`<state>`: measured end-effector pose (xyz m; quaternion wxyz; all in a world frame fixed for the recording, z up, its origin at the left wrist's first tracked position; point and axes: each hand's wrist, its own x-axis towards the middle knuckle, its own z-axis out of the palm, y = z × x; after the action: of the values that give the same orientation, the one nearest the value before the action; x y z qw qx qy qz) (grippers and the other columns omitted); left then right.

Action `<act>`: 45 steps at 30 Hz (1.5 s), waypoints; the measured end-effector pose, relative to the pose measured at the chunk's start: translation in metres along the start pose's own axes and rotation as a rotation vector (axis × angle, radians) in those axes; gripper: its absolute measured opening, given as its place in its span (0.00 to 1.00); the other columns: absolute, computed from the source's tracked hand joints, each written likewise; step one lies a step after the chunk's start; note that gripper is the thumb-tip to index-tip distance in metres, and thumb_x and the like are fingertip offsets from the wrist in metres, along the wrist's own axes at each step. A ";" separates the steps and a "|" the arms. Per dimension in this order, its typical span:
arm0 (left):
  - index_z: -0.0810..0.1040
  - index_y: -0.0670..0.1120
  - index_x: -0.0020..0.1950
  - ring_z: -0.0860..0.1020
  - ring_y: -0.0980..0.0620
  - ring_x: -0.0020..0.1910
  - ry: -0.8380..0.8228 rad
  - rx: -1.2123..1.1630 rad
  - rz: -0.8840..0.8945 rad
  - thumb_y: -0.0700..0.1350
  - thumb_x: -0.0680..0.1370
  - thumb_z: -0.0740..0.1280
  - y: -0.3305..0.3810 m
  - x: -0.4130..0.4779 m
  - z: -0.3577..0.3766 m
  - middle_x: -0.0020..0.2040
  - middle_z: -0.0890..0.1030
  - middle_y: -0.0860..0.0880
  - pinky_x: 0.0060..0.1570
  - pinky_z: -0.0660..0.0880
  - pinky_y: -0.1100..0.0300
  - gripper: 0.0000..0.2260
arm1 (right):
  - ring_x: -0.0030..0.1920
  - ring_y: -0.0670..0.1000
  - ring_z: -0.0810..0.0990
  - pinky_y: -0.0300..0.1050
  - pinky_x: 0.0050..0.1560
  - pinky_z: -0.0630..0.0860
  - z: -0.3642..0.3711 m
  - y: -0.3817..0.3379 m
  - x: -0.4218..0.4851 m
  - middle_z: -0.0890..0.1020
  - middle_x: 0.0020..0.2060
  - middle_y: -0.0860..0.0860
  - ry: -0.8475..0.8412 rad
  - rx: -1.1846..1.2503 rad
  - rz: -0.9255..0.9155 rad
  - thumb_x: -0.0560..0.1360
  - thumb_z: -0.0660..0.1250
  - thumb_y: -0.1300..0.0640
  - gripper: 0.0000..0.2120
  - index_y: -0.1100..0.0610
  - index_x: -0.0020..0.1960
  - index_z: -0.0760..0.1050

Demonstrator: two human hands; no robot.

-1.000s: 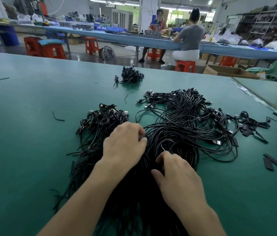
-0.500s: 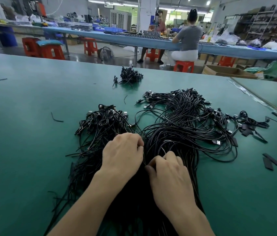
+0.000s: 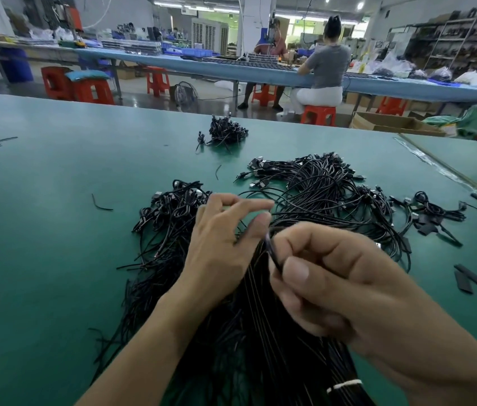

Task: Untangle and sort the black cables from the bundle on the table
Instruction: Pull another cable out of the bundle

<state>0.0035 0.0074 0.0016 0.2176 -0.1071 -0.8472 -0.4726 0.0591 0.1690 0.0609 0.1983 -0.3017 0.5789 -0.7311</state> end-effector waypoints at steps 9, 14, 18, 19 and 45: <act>0.84 0.64 0.48 0.76 0.59 0.61 -0.341 -0.091 0.124 0.64 0.76 0.60 0.012 0.005 0.012 0.58 0.80 0.60 0.67 0.67 0.60 0.13 | 0.38 0.38 0.77 0.29 0.44 0.70 0.011 -0.010 -0.001 0.80 0.35 0.41 -0.274 -0.319 0.053 0.76 0.68 0.65 0.11 0.48 0.45 0.79; 0.81 0.54 0.26 0.85 0.52 0.45 0.409 -0.617 -0.282 0.59 0.85 0.48 0.001 0.014 -0.005 0.35 0.85 0.51 0.62 0.76 0.43 0.34 | 0.32 0.42 0.74 0.35 0.36 0.70 -0.010 -0.005 -0.009 0.80 0.31 0.45 -0.001 -0.642 0.319 0.77 0.69 0.55 0.05 0.49 0.42 0.79; 0.66 0.57 0.30 0.66 0.55 0.24 0.755 -0.468 0.000 0.57 0.80 0.63 0.010 0.014 -0.018 0.25 0.65 0.58 0.35 0.78 0.60 0.19 | 0.31 0.43 0.74 0.36 0.31 0.70 -0.031 0.013 -0.012 0.81 0.36 0.46 0.434 -0.989 0.621 0.81 0.63 0.53 0.08 0.48 0.43 0.77; 0.63 0.58 0.34 0.63 0.56 0.25 0.740 -0.374 0.106 0.53 0.80 0.66 0.012 0.012 -0.017 0.26 0.62 0.58 0.28 0.72 0.60 0.18 | 0.35 0.45 0.76 0.37 0.33 0.72 -0.034 0.016 -0.013 0.81 0.39 0.47 0.500 -1.027 0.650 0.81 0.62 0.53 0.08 0.48 0.44 0.76; 0.73 0.54 0.39 0.63 0.58 0.29 0.191 -0.267 0.039 0.51 0.78 0.70 0.014 0.000 0.005 0.30 0.68 0.58 0.32 0.62 0.68 0.10 | 0.21 0.46 0.60 0.43 0.30 0.61 -0.053 0.018 -0.011 0.64 0.14 0.44 1.171 -0.810 0.113 0.81 0.62 0.44 0.22 0.54 0.33 0.77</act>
<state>0.0077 0.0192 0.0093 0.2902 -0.1063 -0.7502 -0.5845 0.0304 0.2105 0.0336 -0.2354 0.1210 0.8311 -0.4891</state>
